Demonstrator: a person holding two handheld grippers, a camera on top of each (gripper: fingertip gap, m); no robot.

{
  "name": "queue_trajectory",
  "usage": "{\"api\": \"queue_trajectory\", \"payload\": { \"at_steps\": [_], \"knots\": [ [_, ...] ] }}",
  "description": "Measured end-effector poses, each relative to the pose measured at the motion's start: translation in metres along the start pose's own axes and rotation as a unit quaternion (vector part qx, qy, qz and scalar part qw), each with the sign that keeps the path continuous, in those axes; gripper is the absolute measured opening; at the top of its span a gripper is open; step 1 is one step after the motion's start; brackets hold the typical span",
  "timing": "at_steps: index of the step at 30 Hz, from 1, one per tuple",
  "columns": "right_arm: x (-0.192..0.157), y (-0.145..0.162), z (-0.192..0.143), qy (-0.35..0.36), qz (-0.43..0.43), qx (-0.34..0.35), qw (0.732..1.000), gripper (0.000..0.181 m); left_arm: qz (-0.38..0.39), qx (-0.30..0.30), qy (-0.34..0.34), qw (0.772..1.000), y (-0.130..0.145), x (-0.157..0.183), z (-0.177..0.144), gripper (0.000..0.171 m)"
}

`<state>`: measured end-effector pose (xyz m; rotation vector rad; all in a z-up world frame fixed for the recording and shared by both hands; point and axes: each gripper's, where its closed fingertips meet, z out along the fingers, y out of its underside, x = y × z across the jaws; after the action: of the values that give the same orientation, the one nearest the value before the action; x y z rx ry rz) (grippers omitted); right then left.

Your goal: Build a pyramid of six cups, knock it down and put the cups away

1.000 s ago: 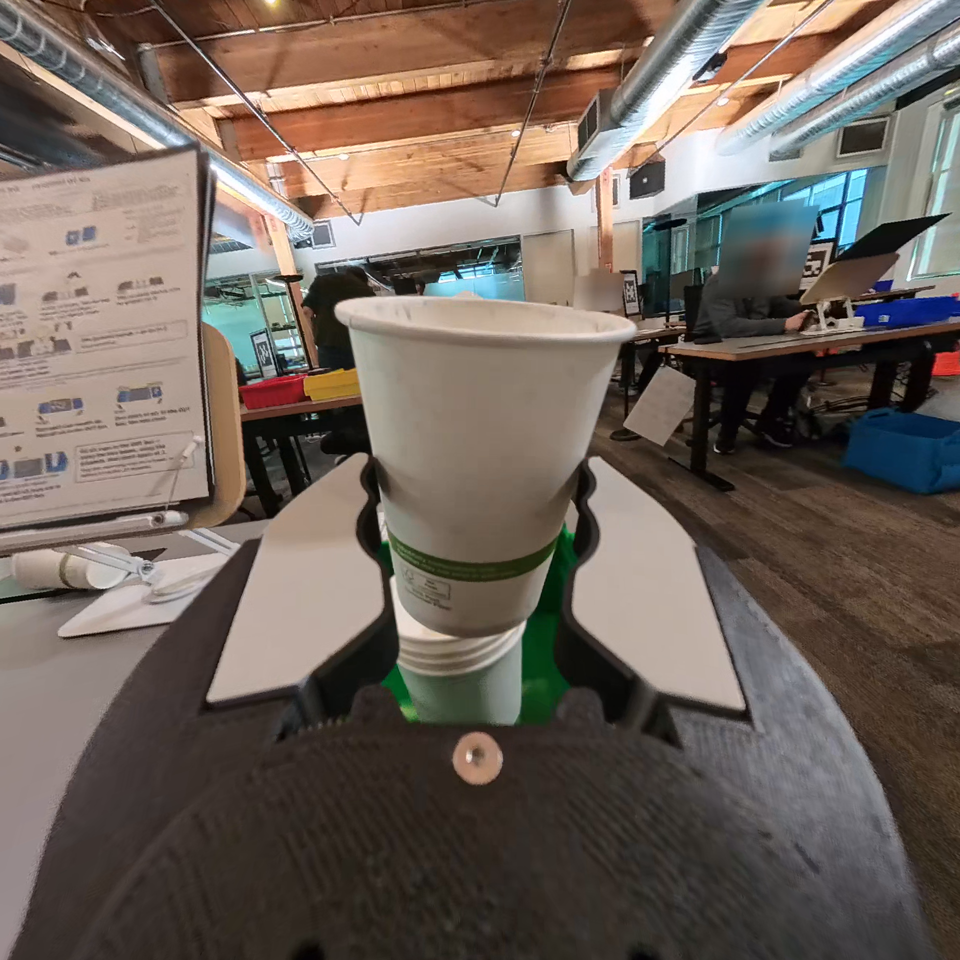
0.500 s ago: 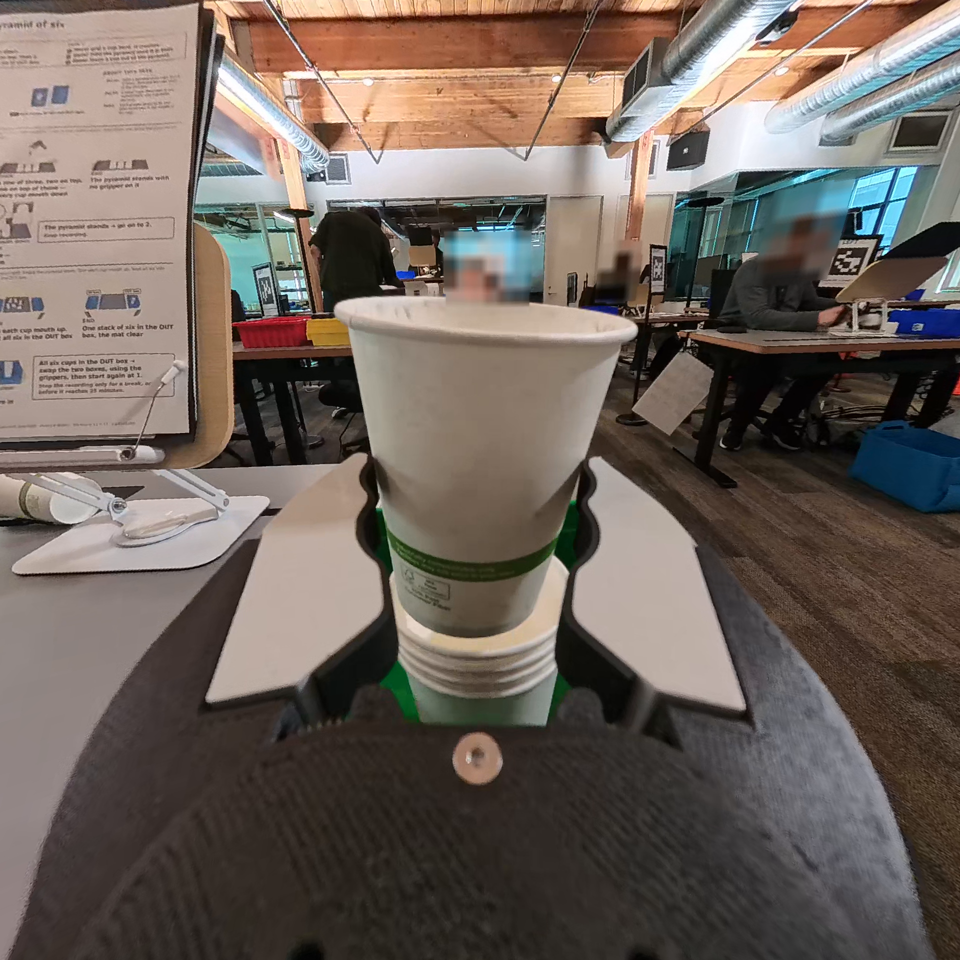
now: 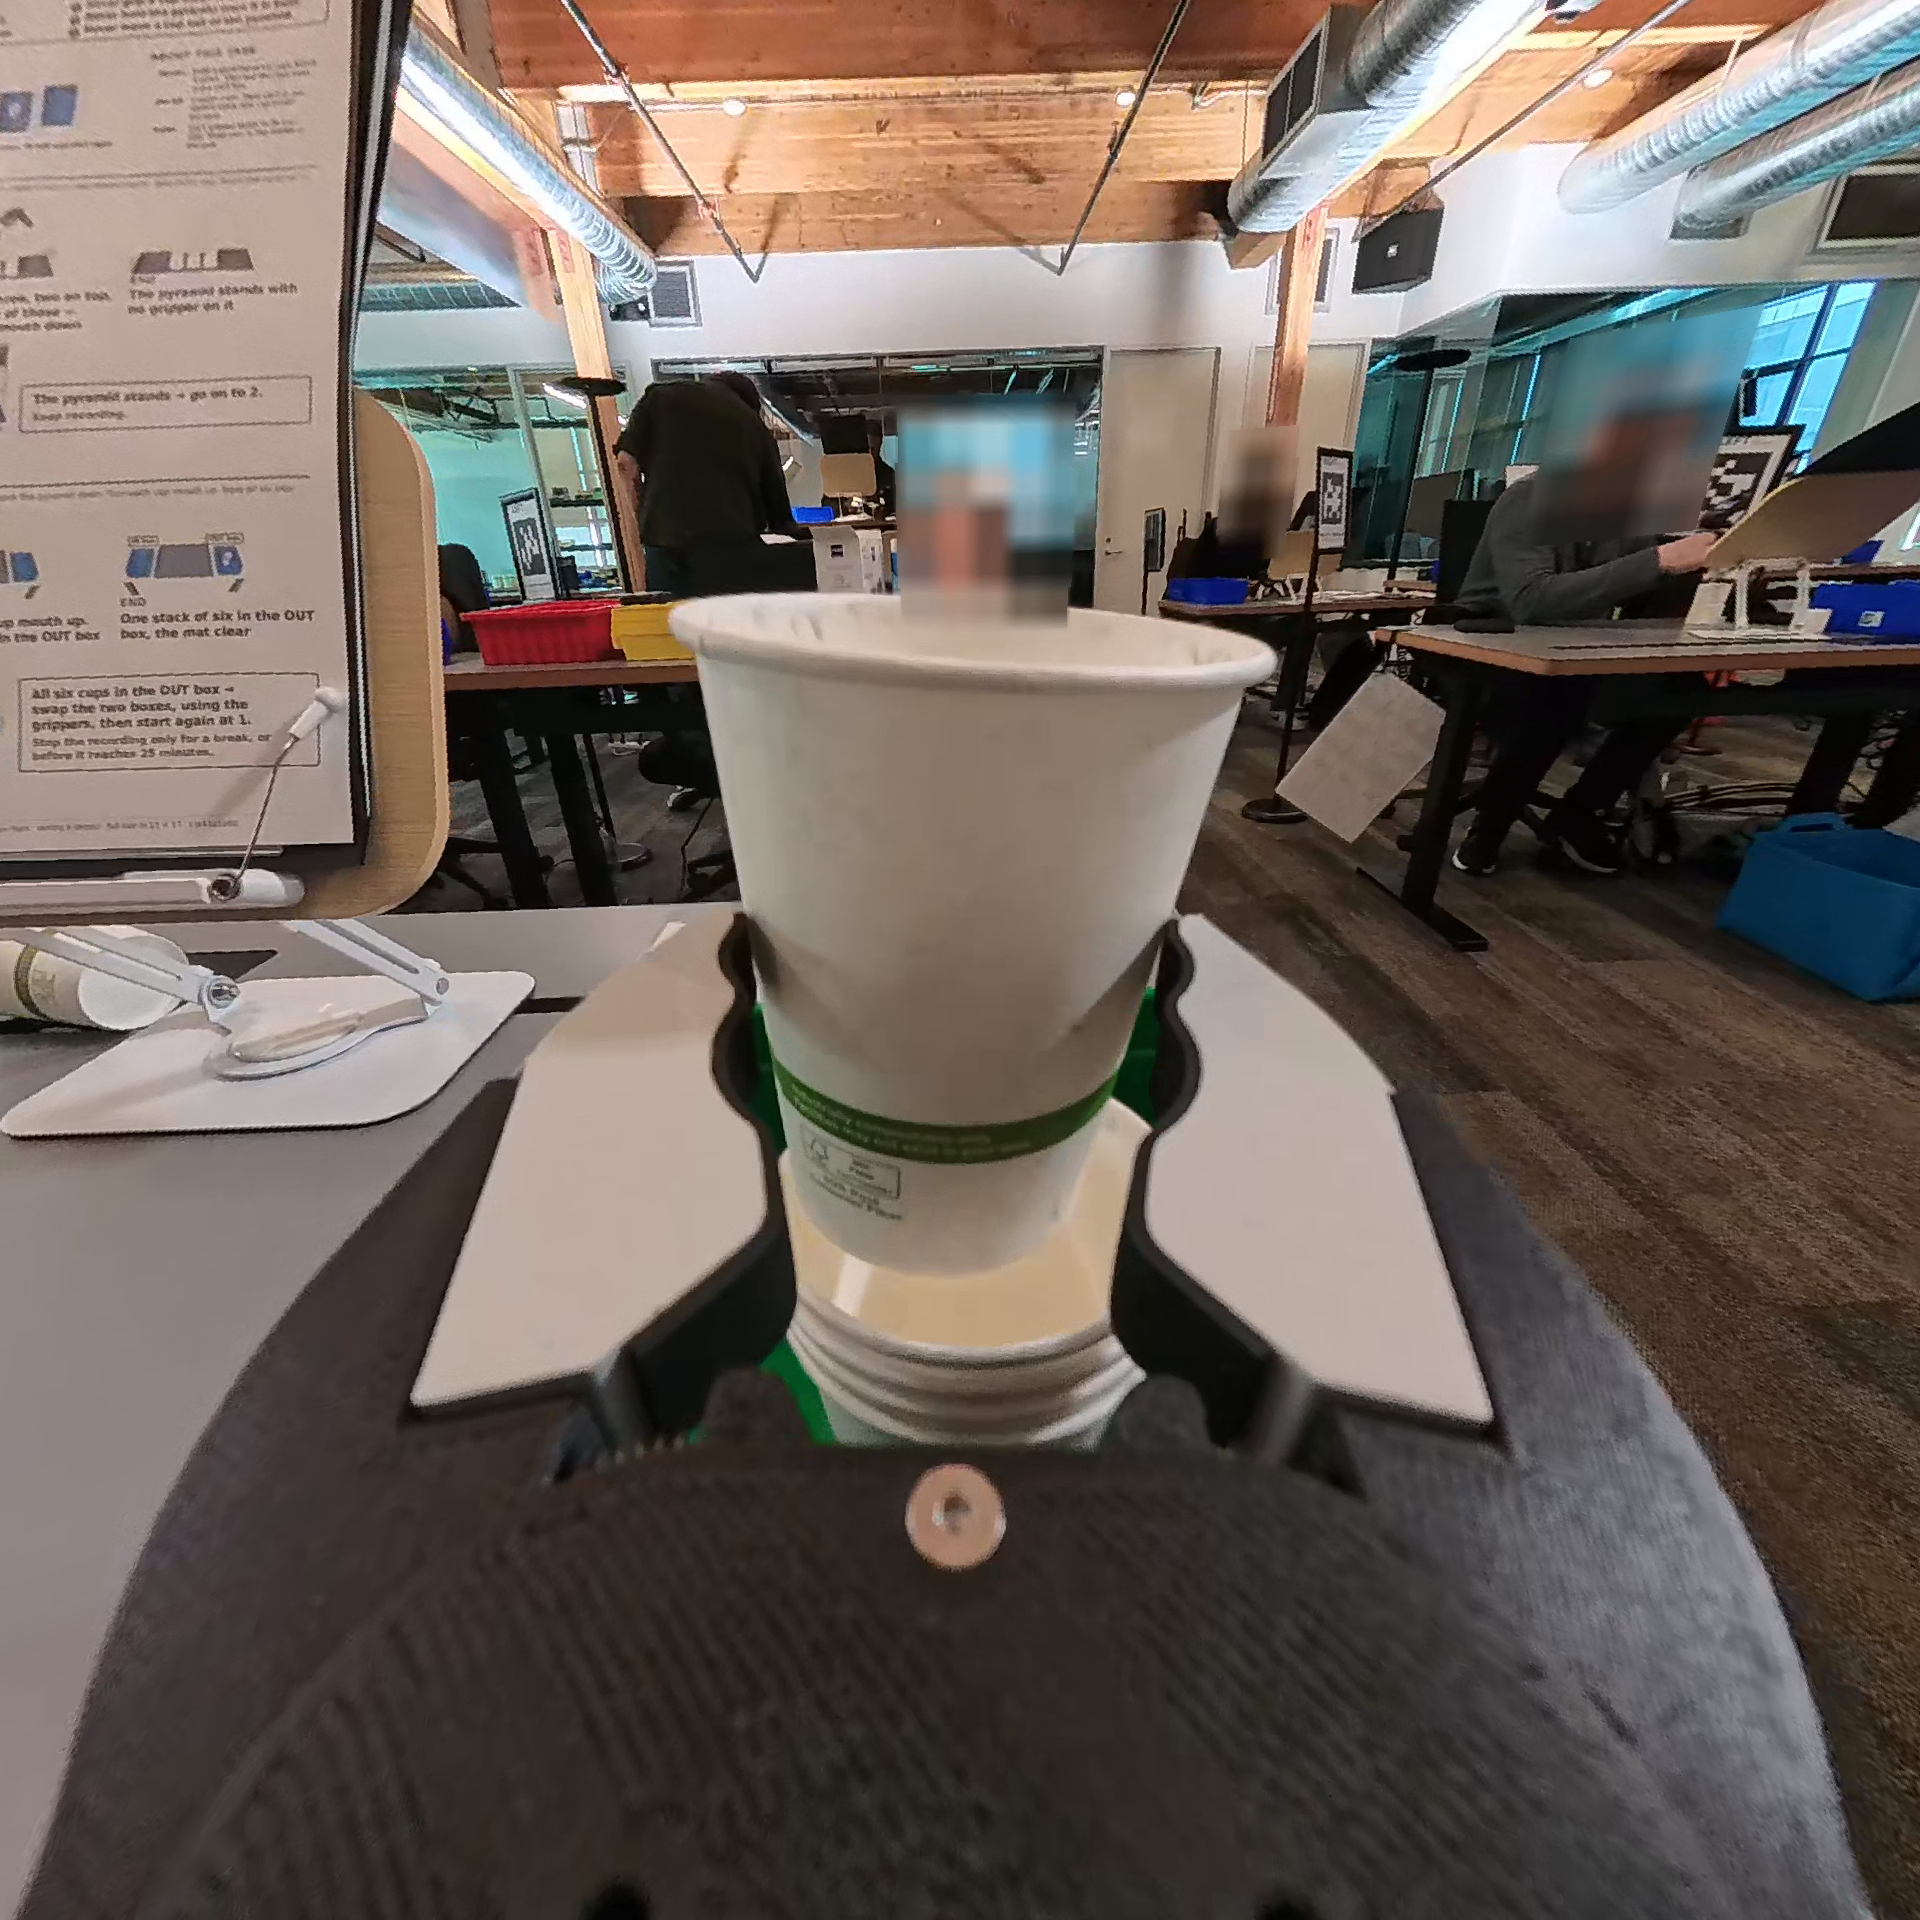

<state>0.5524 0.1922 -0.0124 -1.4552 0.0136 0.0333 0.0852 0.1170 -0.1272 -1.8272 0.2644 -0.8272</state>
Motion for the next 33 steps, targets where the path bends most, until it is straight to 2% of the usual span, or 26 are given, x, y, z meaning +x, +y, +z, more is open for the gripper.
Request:
{"api": "queue_trajectory", "payload": {
  "at_steps": [8, 14, 17, 22, 28, 33],
  "knots": [
    [0.003, 0.009, 0.0, 0.006, -0.001, -0.014, 1.0, 0.076, 0.003, -0.007, 0.0, 1.0, 0.003, 0.0, 0.003, 0.068],
    [0.0, 0.01, 0.001, 0.0, 0.001, -0.017, 1.0, 0.085, 0.001, -0.005, -0.002, 1.0, 0.002, -0.001, 0.002, 0.068],
    [-0.001, -0.003, -0.003, -0.001, 0.007, 0.003, 1.0, 0.086, -0.002, -0.007, -0.001, 1.0, 0.002, -0.002, 0.002, 0.068],
    [-0.012, -0.043, -0.014, -0.013, 0.006, 0.055, 0.998, 0.085, -0.001, -0.008, -0.002, 1.0, 0.003, -0.002, 0.002, 0.068],
    [-0.067, -0.081, -0.024, -0.081, 0.006, 0.096, 0.992, 0.082, -0.004, -0.015, -0.004, 1.0, 0.005, -0.002, 0.004, 0.068],
    [-0.152, -0.077, -0.028, -0.182, 0.003, 0.085, 0.98, 0.081, 0.013, -0.015, -0.024, 1.0, 0.004, -0.006, 0.003, 0.069]
  ]
}}
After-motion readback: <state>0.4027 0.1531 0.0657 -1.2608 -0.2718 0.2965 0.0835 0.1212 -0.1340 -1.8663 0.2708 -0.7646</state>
